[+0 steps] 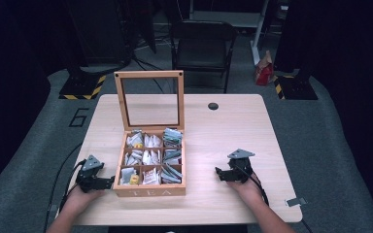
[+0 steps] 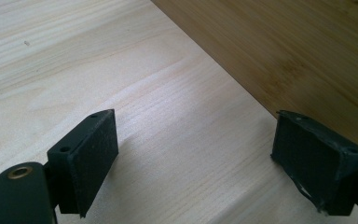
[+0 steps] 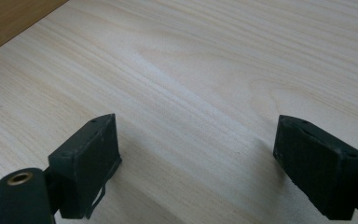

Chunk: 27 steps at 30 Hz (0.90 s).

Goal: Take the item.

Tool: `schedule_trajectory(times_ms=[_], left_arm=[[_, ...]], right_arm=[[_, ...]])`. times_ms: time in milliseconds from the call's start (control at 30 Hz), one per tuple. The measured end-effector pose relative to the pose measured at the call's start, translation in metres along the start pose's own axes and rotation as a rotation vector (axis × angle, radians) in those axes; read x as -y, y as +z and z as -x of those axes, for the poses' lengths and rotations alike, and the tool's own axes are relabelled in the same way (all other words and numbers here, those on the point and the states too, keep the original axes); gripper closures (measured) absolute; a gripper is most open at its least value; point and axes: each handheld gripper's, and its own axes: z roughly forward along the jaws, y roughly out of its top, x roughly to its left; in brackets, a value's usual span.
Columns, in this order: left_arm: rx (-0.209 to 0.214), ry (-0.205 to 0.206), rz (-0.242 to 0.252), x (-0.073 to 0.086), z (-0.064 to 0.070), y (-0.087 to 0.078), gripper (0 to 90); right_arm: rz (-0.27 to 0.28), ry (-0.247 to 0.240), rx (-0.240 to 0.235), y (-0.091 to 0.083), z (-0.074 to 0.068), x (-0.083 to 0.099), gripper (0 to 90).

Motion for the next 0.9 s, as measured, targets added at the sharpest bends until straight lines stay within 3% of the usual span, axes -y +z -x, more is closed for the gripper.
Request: schedule_trajectory(times_ms=[300, 900], left_arm=[[0.0, 0.0, 0.0, 0.0, 0.0, 0.0, 13.8], [0.0, 0.0, 0.0, 0.0, 0.0, 0.0, 13.8]], right_arm=[[0.002, -0.012, 0.003, 0.0001, 0.0006, 0.0, 13.7], [-0.004, 0.008, 0.01, -0.001, 0.0006, -0.0015, 18.1]])
